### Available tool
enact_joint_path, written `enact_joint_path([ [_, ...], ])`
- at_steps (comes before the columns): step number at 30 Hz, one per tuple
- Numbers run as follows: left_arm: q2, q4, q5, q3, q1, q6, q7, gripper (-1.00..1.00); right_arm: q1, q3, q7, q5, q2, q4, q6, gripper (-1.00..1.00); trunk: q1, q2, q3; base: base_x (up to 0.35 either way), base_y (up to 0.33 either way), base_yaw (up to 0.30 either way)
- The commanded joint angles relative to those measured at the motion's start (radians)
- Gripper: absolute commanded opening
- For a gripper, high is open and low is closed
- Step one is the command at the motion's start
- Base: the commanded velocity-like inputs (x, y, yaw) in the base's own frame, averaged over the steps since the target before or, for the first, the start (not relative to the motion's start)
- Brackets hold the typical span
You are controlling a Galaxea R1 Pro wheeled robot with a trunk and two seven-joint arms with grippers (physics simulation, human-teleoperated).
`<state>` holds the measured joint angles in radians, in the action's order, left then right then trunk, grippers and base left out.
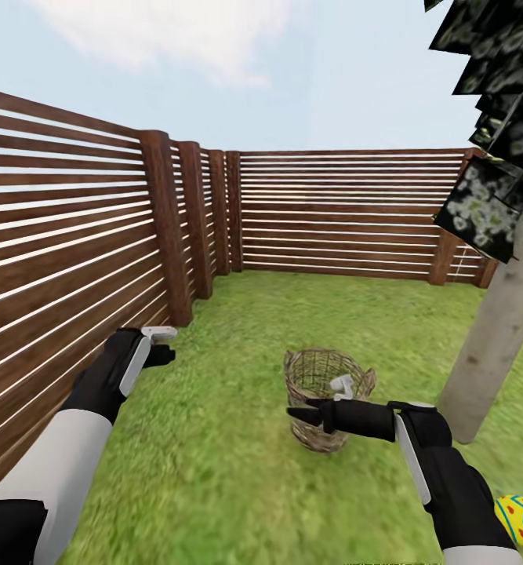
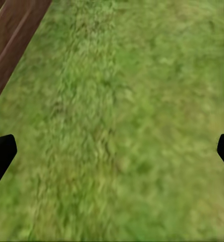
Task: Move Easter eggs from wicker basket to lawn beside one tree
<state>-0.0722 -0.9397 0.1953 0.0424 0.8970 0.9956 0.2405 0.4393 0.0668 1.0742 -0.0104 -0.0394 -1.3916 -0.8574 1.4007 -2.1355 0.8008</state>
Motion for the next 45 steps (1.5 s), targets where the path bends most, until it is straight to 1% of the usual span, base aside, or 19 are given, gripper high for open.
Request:
enact_joint_path([
  [1, -0.001, -0.001, 0.011, 0.004, 0.000, 0.004, 0.010, 1.00, 0.001, 0.001, 0.003, -0.001, 0.000, 0.000, -0.008, 1.00, 0.000, 0.000, 0.000, 0.000, 0.207, -0.216],
  [20, -0.001, -0.009, 0.010, 0.008, 0.000, 0.010, 0.011, 1.00, 0.001, 0.001, 0.003, 0.000, 0.000, 0.003, -0.008, 1.00, 0.000, 0.000, -0.024, 0.000, 0.252, -0.219],
  [29, -0.001, -0.010, 0.010, 0.010, 0.000, 0.009, 0.011, 1.00, 0.001, 0.001, 0.003, 0.000, 0.000, 0.008, -0.009, 1.00, 0.000, 0.000, -0.031, 0.000, 0.038, -0.264],
  [39, -0.001, -0.010, 0.010, 0.011, 0.000, 0.009, 0.011, 1.00, 0.001, 0.006, 0.005, -0.001, 0.000, 0.008, -0.008, 1.00, 0.000, 0.000, -0.032, 0.000, 0.002, -0.288],
  [45, -0.001, -0.010, 0.010, 0.011, 0.000, 0.009, 0.011, 1.00, 0.001, 0.010, 0.004, -0.001, 0.000, 0.007, -0.009, 1.00, 0.000, 0.000, -0.032, 0.000, 0.000, -0.134],
])
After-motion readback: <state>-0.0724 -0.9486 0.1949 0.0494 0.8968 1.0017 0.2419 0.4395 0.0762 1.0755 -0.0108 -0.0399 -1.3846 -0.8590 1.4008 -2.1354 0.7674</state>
